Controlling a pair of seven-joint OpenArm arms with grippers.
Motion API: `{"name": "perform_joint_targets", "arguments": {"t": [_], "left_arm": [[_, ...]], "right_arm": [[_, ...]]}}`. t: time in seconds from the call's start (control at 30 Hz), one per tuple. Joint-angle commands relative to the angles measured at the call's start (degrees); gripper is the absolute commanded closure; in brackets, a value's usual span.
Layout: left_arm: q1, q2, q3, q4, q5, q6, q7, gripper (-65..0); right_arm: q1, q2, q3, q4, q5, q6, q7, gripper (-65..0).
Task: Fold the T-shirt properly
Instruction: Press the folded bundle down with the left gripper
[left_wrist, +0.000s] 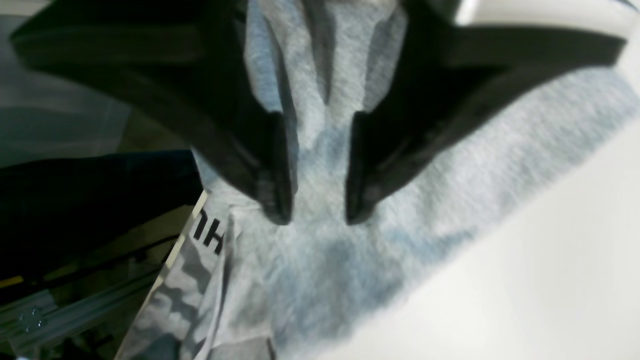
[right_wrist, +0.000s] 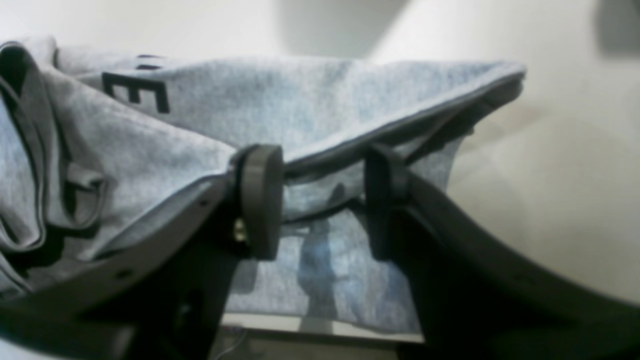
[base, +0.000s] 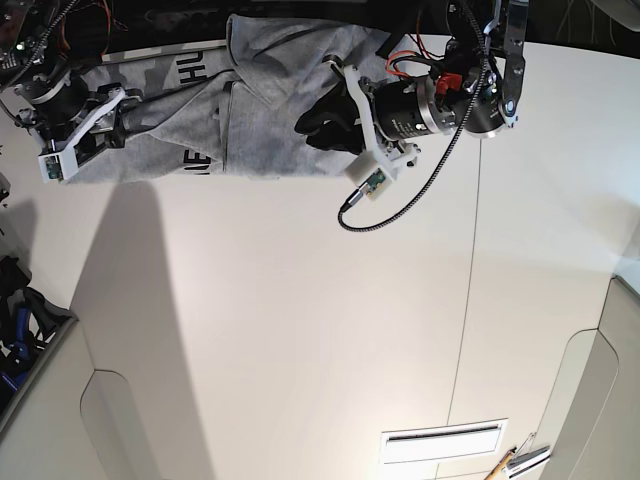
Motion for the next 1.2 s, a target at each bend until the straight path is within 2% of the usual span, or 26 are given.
{"name": "perform_joint_targets", "arguments": {"t": [0.0,0.1,0.17,0.57,0.67,0.77,0.87,0.97,1.17], "left_arm": [[0.2,0.1,0.0,0.7,-1.2,-0.5,-1.1,-14.3],[0.7,0.1,0.0,0.6,-1.1,-0.5,-1.1,-7.6],[0.7,0.1,0.2,0.5,-0.2,-0.5,-1.0,-5.4],[0.6,0.1,11.7,-1.9,8.9,-0.5,-1.0,-5.4],[0.6,0.1,14.2,-2.3,8.9,-0.5,0.3,-5.4],[0.6,0.1,15.9,-1.8,4.5,-0.5,2.5,-5.4],[0.6,0.1,16.3,0.0,-5.4,-0.5,7.5,-5.4],[0.3,-0.3,16.1,1.3,-11.8,-0.5,11.5,-5.4],[-0.4,-2.6,16.0,1.4,-13.2,-0.5,11.5,-5.4]], "right_arm": [[0.1,0.6,0.4,0.8,0.7,0.0,1.1,-26.7],[0.1,0.6,0.4,0.8,0.7,0.0,1.1,-26.7],[0.1,0.6,0.4,0.8,0.7,0.0,1.2,-26.7],[0.1,0.6,0.4,0.8,0.7,0.0,1.1,-26.7],[0.1,0.6,0.4,0.8,0.7,0.0,1.1,-26.7],[0.1,0.6,0.4,0.8,0.7,0.0,1.1,-26.7],[0.1,0.6,0.4,0.8,0.7,0.0,1.1,-26.7],[0.1,0.6,0.4,0.8,0.7,0.0,1.1,-26.7],[0.2,0.8,0.4,0.8,0.4,0.0,1.2,-26.7]]}}
